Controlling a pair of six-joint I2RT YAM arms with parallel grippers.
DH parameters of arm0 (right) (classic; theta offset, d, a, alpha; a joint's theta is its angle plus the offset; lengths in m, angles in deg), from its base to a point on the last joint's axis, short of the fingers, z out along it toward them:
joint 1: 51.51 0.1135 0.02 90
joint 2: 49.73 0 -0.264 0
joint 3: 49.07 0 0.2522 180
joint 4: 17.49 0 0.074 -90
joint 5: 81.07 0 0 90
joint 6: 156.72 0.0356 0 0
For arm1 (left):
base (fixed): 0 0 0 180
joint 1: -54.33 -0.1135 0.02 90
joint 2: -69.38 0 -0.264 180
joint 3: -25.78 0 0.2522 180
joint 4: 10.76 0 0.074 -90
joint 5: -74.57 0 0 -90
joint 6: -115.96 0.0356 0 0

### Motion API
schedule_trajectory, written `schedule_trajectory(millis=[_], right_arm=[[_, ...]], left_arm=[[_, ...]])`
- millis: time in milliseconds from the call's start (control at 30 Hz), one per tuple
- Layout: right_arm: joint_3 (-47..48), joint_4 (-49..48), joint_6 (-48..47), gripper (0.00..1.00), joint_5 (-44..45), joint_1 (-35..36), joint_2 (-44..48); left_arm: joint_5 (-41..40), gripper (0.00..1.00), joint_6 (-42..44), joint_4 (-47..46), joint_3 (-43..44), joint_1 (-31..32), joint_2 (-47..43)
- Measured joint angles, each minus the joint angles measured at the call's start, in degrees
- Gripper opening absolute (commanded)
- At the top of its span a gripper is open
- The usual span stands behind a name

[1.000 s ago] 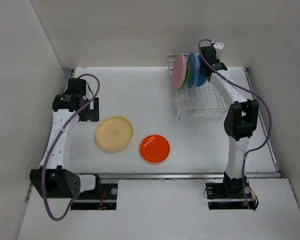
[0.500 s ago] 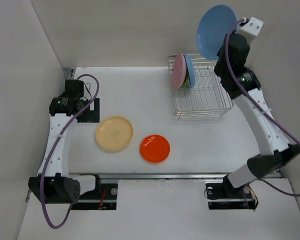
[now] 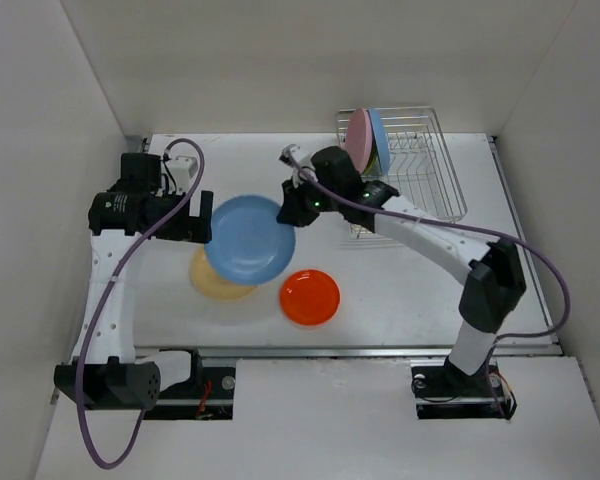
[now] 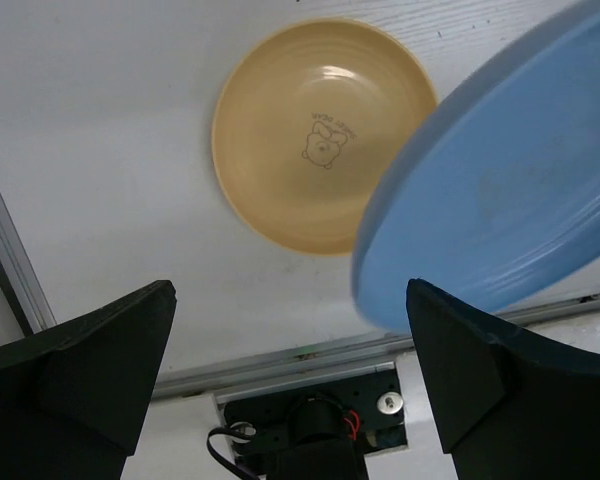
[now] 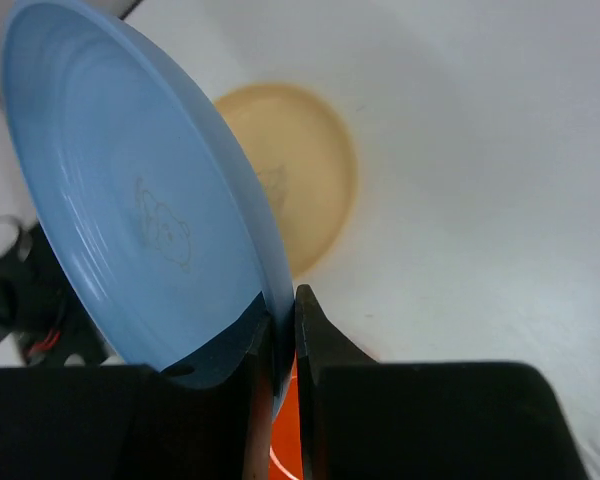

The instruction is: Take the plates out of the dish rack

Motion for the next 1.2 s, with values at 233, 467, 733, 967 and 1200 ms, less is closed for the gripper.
schedule_trajectory(millis=[233, 467, 733, 967, 1200], right_arm=[[-1.5, -1.8, 2.1, 0.00, -11.3, 5.1, -6.7], [-1.9, -5.4, 3.9, 0.00, -12.7, 5.2, -8.7], [-1.8, -8.9, 6.4, 0.00, -12.7, 5.0, -13.1], [6.6, -7.8, 10.4, 0.63, -10.3, 5.2, -20.9], [10.8, -4.5, 12.0, 0.81, -2.0, 5.2, -23.0]], left_arm=[[-1.3, 0.81, 1.9, 0.2, -3.2, 0.0, 1.1], [1.3, 0.16, 3.3, 0.9, -6.6, 0.2, 5.0], [2.0, 0.00, 5.2, 2.8, -7.8, 0.5, 6.9], [-6.4, 0.00, 5.3, 0.1, -10.2, 0.4, 8.6], [-13.8, 0.00, 5.0, -5.4, -12.3, -0.2, 17.4]])
